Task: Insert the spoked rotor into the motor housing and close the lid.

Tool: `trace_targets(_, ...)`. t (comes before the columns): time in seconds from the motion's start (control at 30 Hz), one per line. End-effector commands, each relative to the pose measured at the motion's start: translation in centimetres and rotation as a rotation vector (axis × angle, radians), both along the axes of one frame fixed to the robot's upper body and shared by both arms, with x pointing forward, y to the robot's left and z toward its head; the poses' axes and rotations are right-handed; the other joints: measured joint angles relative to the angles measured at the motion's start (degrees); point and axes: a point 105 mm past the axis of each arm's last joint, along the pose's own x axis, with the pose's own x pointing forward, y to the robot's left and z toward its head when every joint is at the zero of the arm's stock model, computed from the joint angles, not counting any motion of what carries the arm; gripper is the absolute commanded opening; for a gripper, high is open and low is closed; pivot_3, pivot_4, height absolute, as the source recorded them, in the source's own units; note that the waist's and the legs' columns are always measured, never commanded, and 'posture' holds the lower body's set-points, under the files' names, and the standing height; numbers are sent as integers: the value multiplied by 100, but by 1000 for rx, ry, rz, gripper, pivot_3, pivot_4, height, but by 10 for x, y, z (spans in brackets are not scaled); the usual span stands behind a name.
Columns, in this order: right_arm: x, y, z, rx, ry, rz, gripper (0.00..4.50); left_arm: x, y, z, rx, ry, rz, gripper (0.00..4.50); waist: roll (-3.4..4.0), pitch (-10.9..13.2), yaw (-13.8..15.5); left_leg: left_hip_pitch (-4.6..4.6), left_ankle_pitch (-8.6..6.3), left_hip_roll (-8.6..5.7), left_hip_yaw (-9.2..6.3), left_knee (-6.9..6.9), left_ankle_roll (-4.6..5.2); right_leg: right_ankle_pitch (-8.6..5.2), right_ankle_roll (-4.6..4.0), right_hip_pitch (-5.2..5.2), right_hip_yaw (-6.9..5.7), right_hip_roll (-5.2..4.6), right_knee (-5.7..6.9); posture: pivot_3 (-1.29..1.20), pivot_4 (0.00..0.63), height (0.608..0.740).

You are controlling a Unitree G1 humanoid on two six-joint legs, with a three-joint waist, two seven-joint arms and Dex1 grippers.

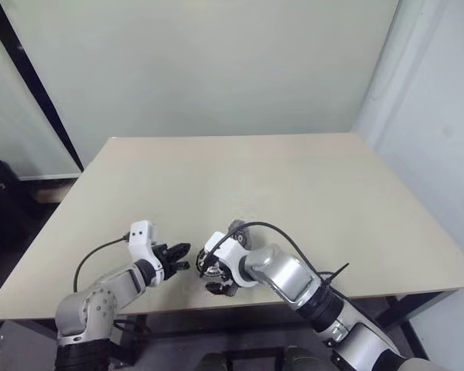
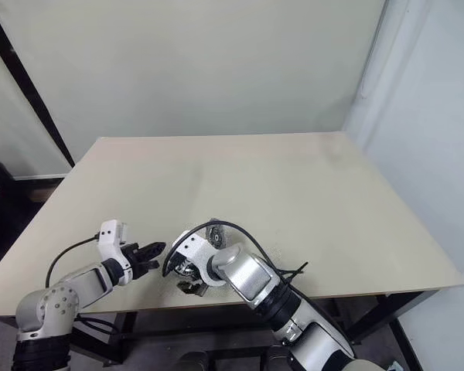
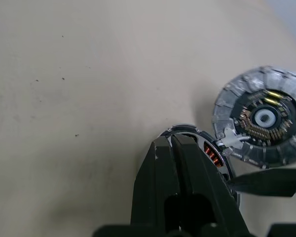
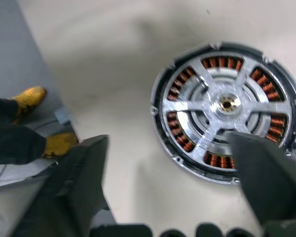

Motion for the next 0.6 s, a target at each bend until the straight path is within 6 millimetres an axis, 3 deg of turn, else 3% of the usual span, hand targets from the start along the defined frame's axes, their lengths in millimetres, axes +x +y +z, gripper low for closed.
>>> trace_targets(0.03, 2, 2, 38, 103, -80, 33, 4469, -4, 25, 12, 33, -48, 53, 0, 0, 0, -4, 0, 0, 0, -1, 0, 0, 0, 0, -1, 0, 0, 0, 0, 0, 740)
trace_targets(0.2, 17, -9, 80, 244, -225, -26, 4469, -17, 45, 6, 46, -18, 99, 0, 1, 1, 3, 0, -7, 2, 0, -7, -11, 0, 0, -8, -1, 0, 0, 0, 0, 740)
trace_targets(0.37, 63, -45, 113, 270, -466, -224, 4469, -25, 48, 0, 39, 2, 110, 0, 4, 3, 1, -3, -9, 1, 5, -2, -15, 0, 0, -7, -5, -8, -10, 0, 0, 740)
trace_targets(0.5, 100, -91, 110, 62, -694, -308, 4469, -25, 48, -1, 38, 1, 114, 0, 4, 3, 3, -2, -9, 0, 13, 2, -15, -1, 0, -10, -5, -16, -18, 0, 0, 740)
trace_targets(0.6, 110, -108, 95, -33, -715, -302, 4469, -23, 48, 2, 40, -7, 114, 0, 0, 1, -1, -3, -9, -1, 18, 2, -15, -1, -1, -6, -3, -18, -18, 0, 0, 740)
